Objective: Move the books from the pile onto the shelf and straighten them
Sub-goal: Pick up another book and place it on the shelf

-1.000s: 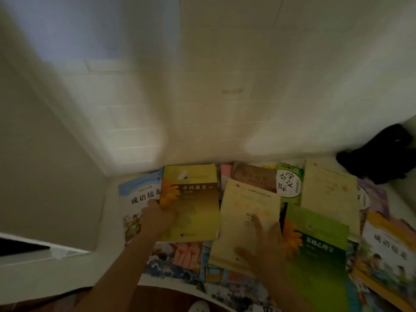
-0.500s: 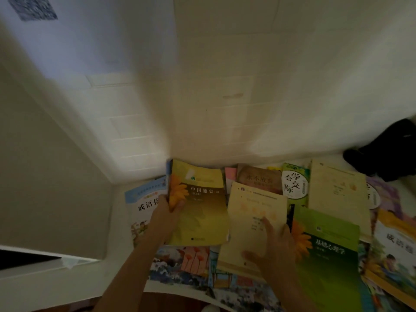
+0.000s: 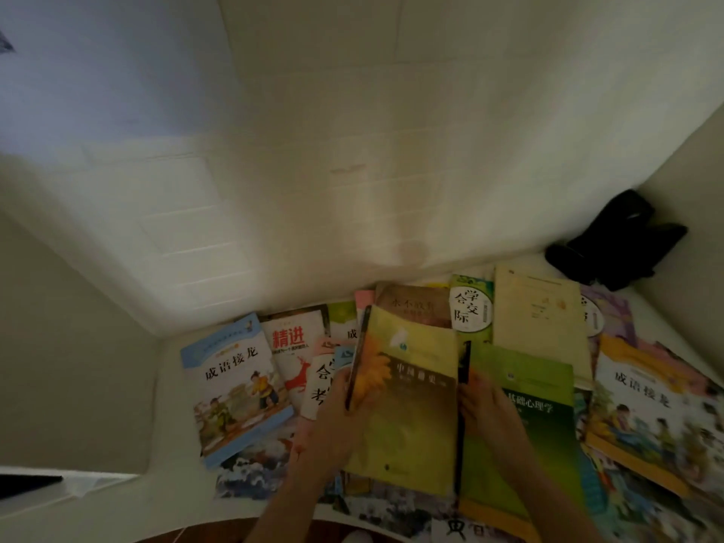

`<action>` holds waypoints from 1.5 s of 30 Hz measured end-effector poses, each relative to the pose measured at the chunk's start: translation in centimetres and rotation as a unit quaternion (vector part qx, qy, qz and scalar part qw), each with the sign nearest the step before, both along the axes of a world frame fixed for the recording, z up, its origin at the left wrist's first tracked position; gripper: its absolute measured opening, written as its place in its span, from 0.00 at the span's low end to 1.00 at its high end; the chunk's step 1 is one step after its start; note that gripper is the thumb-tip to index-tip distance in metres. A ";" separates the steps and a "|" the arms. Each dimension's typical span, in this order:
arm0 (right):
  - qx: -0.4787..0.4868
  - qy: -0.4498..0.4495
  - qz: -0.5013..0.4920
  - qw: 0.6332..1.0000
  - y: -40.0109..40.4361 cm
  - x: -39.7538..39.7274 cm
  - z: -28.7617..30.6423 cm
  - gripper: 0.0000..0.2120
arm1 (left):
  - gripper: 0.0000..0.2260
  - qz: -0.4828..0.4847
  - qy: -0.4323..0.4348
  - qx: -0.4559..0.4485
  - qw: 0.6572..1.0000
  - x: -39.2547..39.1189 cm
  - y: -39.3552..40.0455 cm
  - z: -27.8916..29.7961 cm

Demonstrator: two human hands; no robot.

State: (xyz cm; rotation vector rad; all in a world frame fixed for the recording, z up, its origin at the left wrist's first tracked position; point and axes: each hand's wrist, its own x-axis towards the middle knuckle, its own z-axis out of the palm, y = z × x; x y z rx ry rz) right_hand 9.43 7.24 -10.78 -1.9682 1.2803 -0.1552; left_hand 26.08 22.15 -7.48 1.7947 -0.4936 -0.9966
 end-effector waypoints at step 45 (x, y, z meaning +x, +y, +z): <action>0.173 -0.035 -0.230 0.957 -2.7 -13.5 0.1 0.44 | 0.40 0.014 0.003 0.065 0.998 -13.4 -11.3 -3.2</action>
